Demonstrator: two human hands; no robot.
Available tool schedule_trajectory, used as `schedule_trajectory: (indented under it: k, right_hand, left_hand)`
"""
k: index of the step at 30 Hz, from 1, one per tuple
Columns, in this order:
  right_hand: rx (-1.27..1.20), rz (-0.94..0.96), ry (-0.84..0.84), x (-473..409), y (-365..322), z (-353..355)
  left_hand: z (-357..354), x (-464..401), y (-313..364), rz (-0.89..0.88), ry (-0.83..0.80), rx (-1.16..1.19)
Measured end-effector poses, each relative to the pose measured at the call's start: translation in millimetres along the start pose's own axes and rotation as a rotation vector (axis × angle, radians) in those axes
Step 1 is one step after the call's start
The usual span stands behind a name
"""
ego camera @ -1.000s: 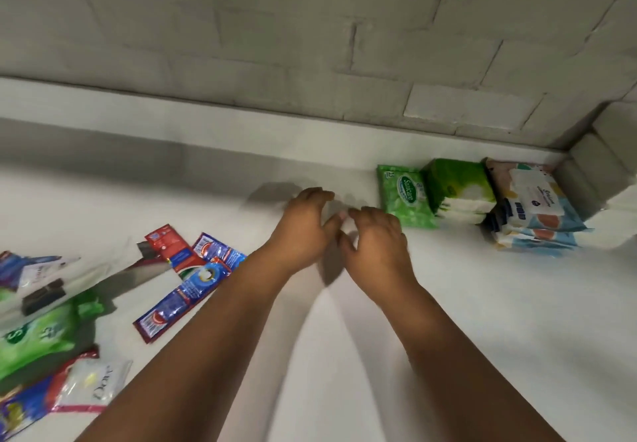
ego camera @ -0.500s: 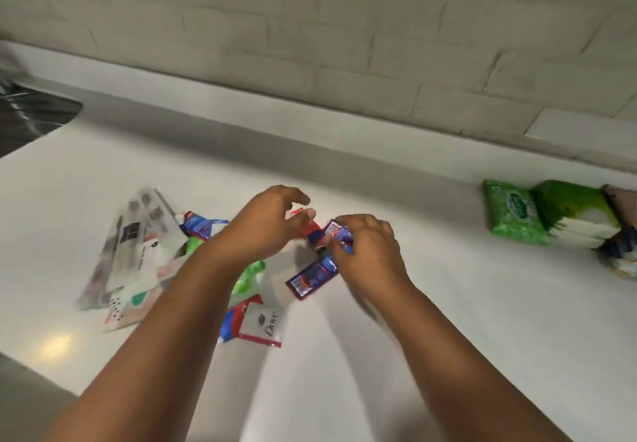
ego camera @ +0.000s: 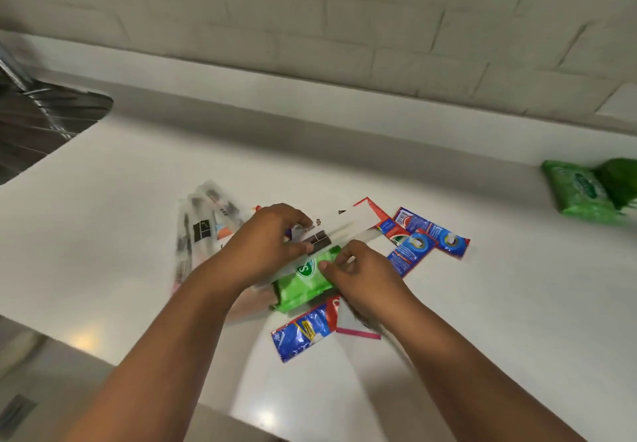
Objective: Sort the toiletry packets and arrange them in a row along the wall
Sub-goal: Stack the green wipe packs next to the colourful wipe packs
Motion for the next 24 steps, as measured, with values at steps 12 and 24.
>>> schedule_trajectory:
  k: [12, 24]
  right_hand:
    - [-0.830, -0.324, -0.032, -2, -7, -15]
    - [-0.966, -0.299, 0.168, 0, 16, 14]
  left_hand:
    - [-6, 3, -20, -0.121, 0.053, 0.083]
    - [-20, 6, -17, -0.138, 0.122, 0.076]
Point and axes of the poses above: each hand's wrist, its own x-axis away from the middle knuckle, its own z-axis out of the back of the hand, y = z × x, the point moved 1 cm from there along -x, towards the middle knuckle, and after that the axes turned 7 degrees about -z, right-handed, at the moved point
